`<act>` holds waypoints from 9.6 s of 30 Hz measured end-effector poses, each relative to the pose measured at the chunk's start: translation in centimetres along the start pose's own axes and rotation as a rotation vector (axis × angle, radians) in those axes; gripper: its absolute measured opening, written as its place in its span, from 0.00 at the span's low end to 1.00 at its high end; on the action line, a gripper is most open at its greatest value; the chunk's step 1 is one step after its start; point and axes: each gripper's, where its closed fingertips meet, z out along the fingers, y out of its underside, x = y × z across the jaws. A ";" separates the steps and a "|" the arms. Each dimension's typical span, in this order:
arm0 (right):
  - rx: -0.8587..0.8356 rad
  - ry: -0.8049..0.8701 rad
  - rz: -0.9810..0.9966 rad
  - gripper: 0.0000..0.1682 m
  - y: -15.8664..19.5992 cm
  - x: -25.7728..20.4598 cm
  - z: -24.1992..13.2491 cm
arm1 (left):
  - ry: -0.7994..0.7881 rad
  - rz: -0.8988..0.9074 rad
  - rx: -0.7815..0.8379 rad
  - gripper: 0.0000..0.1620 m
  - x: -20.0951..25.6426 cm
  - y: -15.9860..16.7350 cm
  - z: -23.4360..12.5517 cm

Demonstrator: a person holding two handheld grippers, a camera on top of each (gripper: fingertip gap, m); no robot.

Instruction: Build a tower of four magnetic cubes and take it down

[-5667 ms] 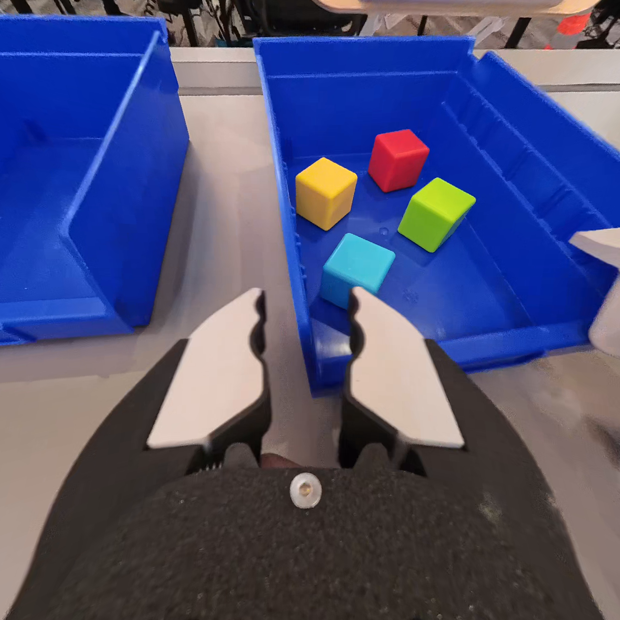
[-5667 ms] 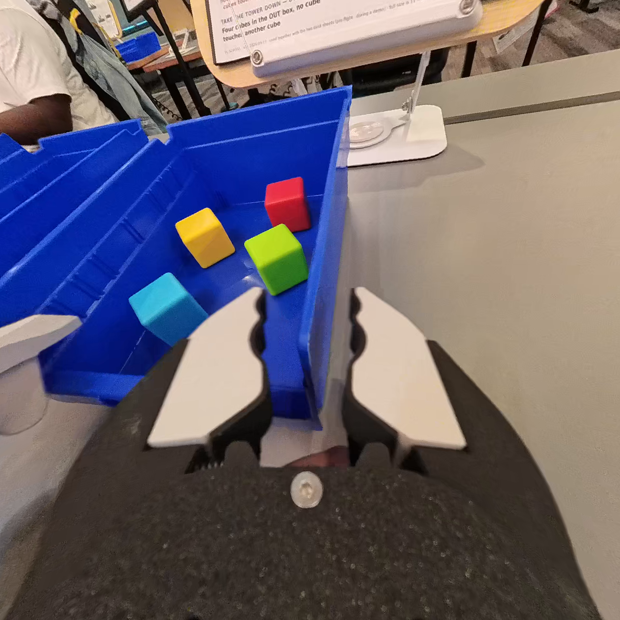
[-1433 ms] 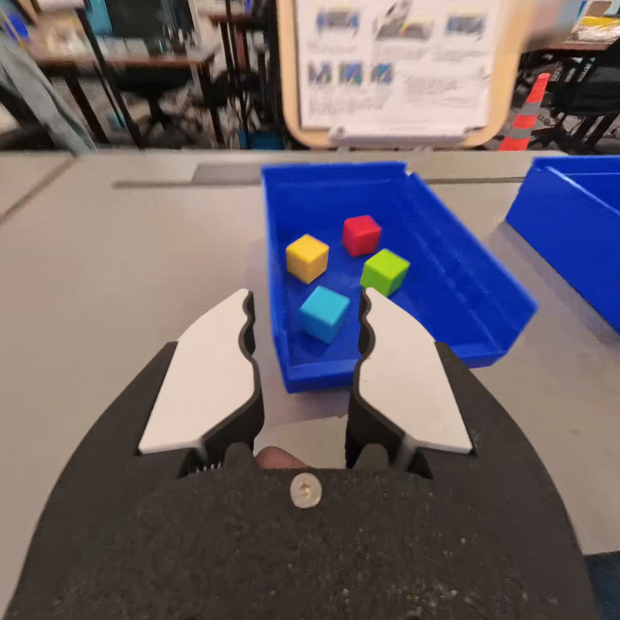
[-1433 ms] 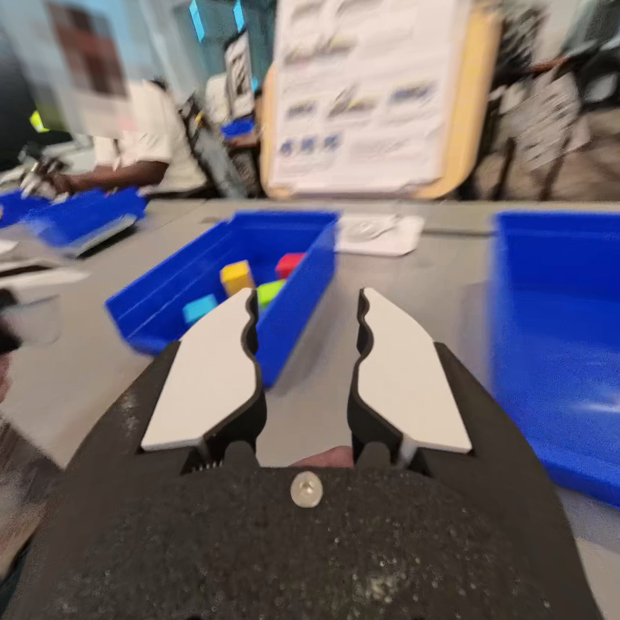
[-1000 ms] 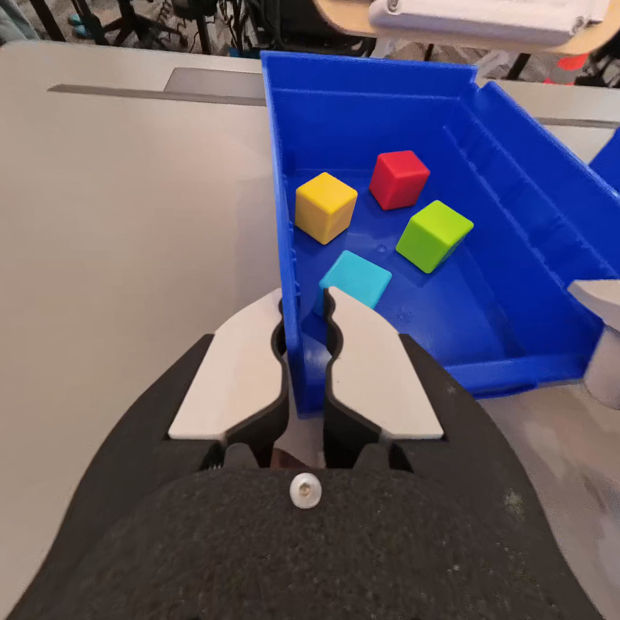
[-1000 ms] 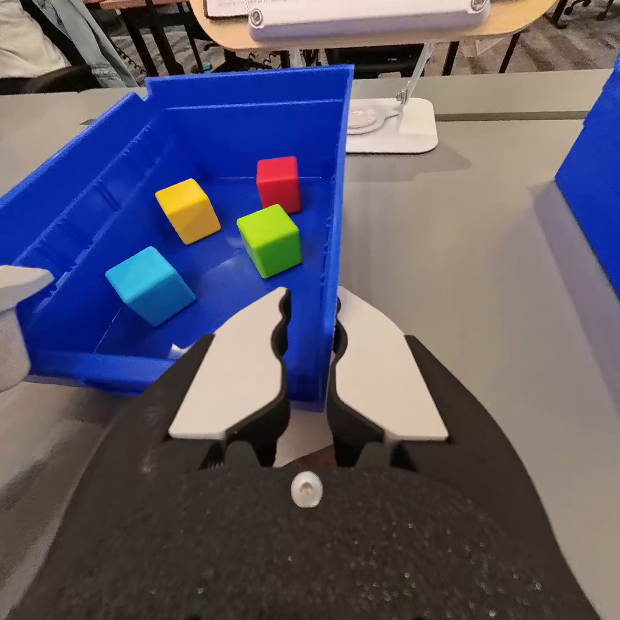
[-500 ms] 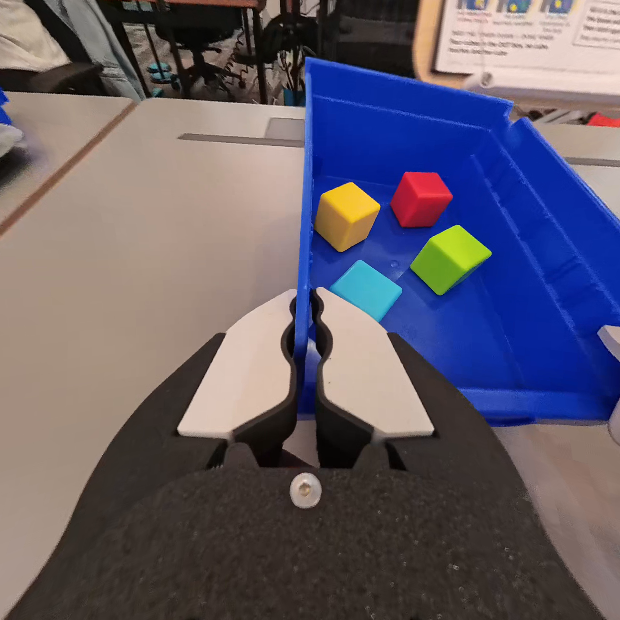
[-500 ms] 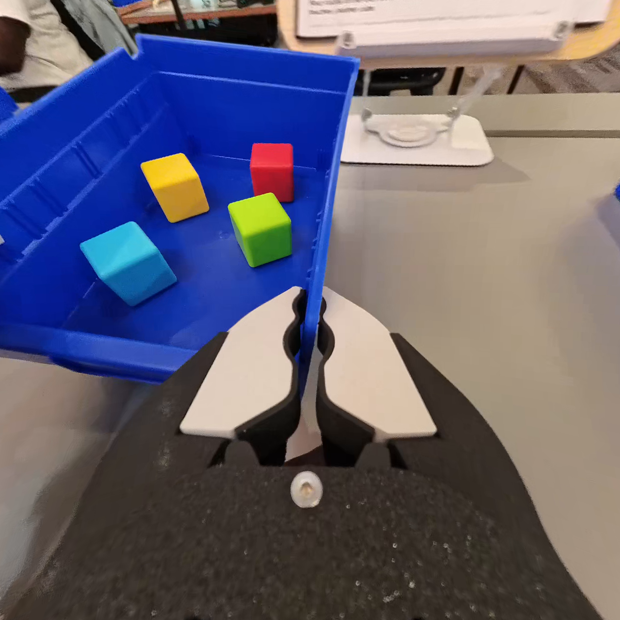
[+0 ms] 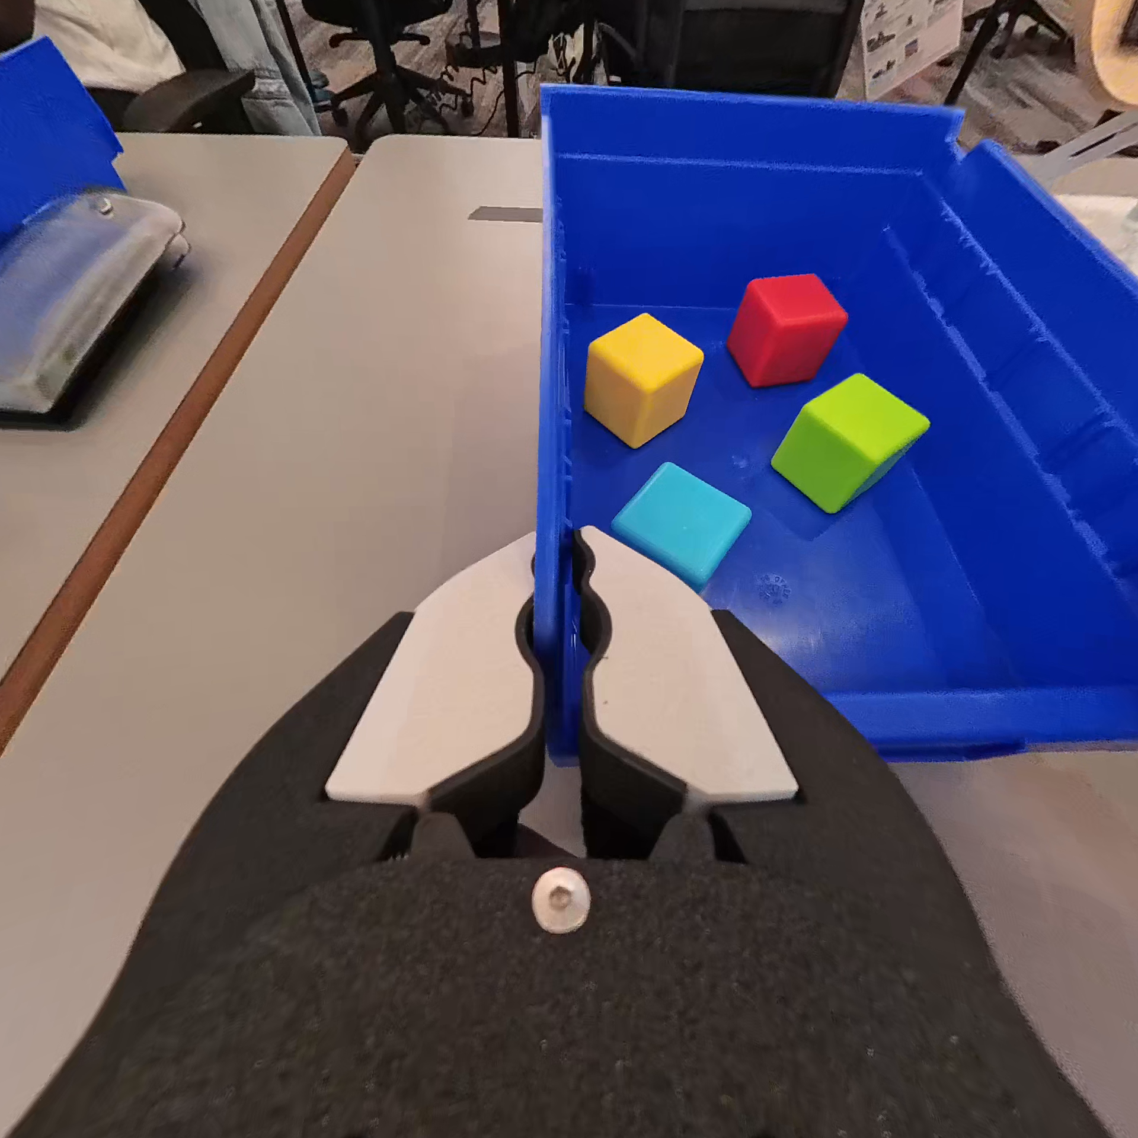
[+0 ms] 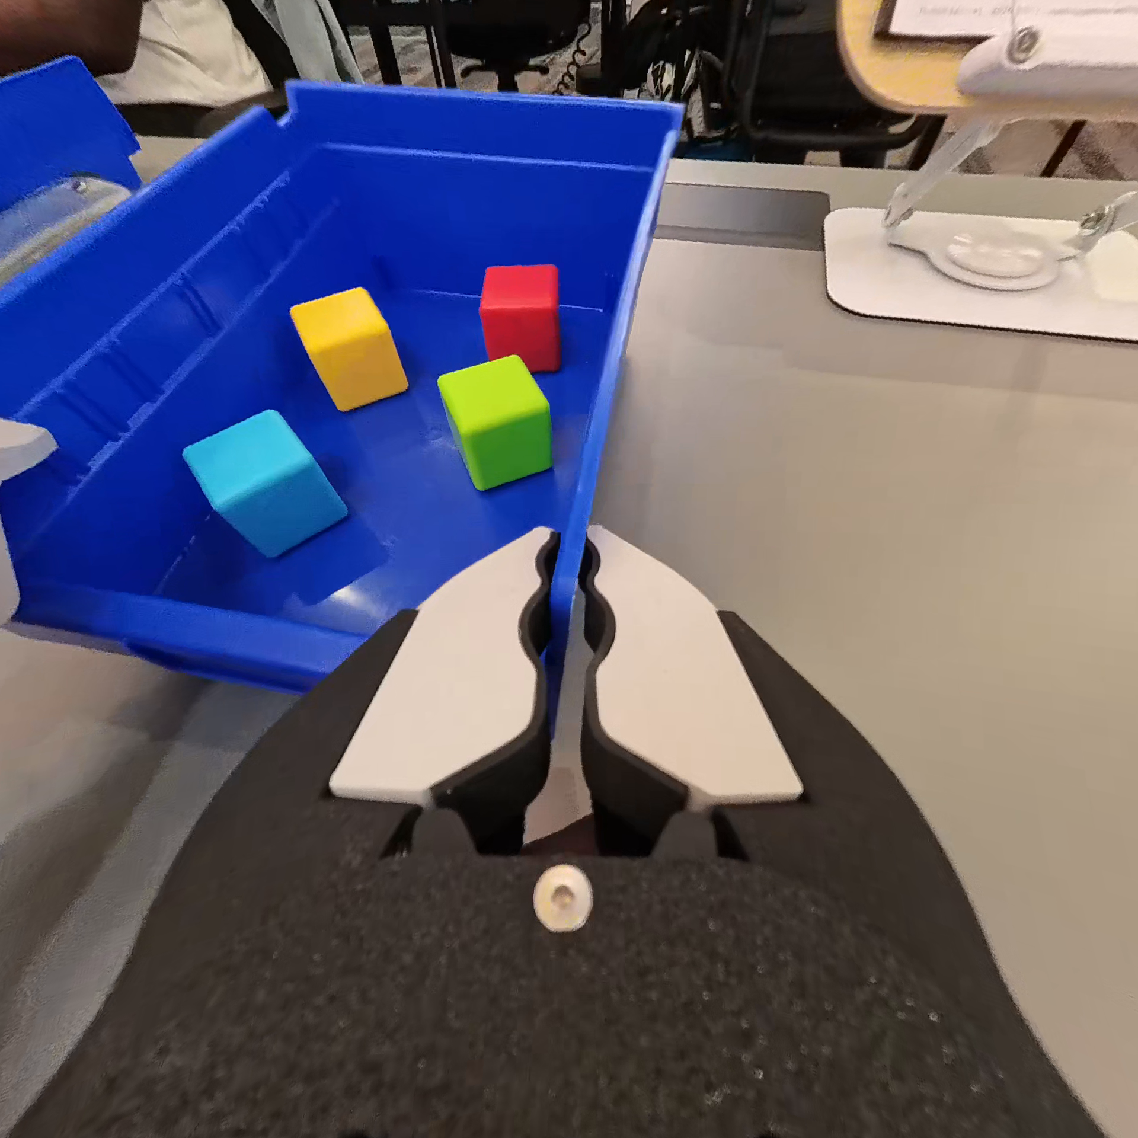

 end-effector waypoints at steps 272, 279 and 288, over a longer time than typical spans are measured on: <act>0.097 -0.475 -0.128 0.27 3.4 26.5 -15.7 | 0.786 0.848 0.013 0.31 30.4 0.1 -10.8; 0.072 -0.474 -0.147 0.28 4.3 26.6 -15.3 | 0.747 1.031 -0.173 0.31 35.8 -3.0 -2.1; 0.049 -0.481 -0.156 0.28 5.0 26.3 -15.2 | 0.849 1.278 -0.560 0.31 39.2 -1.6 6.1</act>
